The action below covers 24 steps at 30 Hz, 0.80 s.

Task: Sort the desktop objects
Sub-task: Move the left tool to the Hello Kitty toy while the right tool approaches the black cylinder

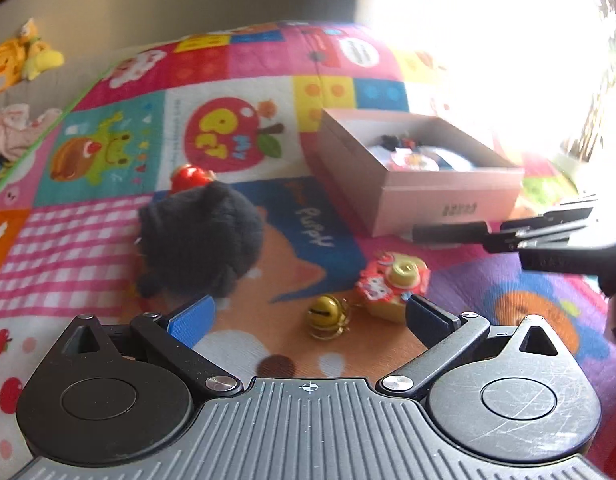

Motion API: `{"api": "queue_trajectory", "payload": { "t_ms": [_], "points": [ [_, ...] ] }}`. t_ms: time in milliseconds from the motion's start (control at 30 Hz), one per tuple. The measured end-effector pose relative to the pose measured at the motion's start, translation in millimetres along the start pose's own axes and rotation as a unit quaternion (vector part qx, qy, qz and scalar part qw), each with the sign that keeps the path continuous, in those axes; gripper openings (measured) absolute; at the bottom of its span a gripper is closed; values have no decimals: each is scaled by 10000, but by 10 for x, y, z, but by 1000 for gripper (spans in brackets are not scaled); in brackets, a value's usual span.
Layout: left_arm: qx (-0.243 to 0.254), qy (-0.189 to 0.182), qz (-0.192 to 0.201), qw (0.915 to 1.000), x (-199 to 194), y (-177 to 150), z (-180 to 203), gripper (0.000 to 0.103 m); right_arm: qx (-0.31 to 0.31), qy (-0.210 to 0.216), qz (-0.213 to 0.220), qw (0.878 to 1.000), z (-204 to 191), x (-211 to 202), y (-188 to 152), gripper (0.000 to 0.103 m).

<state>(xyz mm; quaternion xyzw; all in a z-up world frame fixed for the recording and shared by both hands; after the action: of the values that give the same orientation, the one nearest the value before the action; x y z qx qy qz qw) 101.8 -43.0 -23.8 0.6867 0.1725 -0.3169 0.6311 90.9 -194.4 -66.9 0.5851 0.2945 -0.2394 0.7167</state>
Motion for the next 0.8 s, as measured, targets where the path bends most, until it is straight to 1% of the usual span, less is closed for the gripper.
{"api": "queue_trajectory", "payload": {
  "t_ms": [67,100,133,200,233,267,400,433,533,600,633,700,800],
  "points": [
    [193,264,-125,9994,79,-43,57,103,306,96,-81,9995,75,11,-50,25],
    [183,322,-198,9991,122,-66,51,103,355,80,-68,9993,81,5,-62,27],
    [108,357,-301,9988,164,-85,31,103,387,96,-44,9992,70,-6,-88,28],
    [-105,346,-537,9979,247,-127,-28,103,436,223,10,9988,21,-29,-116,38],
    [-201,295,-656,9972,288,-150,-55,103,434,268,40,9987,-5,-36,-129,40],
    [-258,276,-596,9975,286,-144,-75,103,411,298,63,9987,-28,-40,-136,42],
    [-225,308,-627,9973,314,-140,-89,103,420,365,52,9984,-86,-13,-172,53],
    [-234,340,-621,9972,327,-130,-112,103,436,369,36,9984,-89,1,-185,54],
    [-442,599,-633,9952,384,-86,-275,103,490,376,-20,9981,-76,30,-223,63],
    [-624,741,-641,9932,414,-65,-425,103,537,359,-76,9979,-56,52,-251,73],
    [-680,825,-635,9922,419,-59,-496,103,565,347,-113,9977,-45,66,-269,74],
    [-801,782,-656,9915,426,-56,-590,103,644,309,-136,9974,-17,82,-287,83],
    [-709,739,-690,9923,417,-59,-603,103,712,273,-176,9969,4,111,-297,90]
  ]
}}
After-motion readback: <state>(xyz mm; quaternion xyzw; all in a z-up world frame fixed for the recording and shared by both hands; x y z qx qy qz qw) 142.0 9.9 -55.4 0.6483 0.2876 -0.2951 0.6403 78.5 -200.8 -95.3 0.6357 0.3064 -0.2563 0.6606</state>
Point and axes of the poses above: each gripper's, at about its wrist camera, not at the fingertips, and x roughly the way its jaws point, z to its right, y to its top, the point moved 9 cm from there along x, roughly the way its jaws point, and after that the axes turned 4 degrees about -z, right-handed, at the moved point
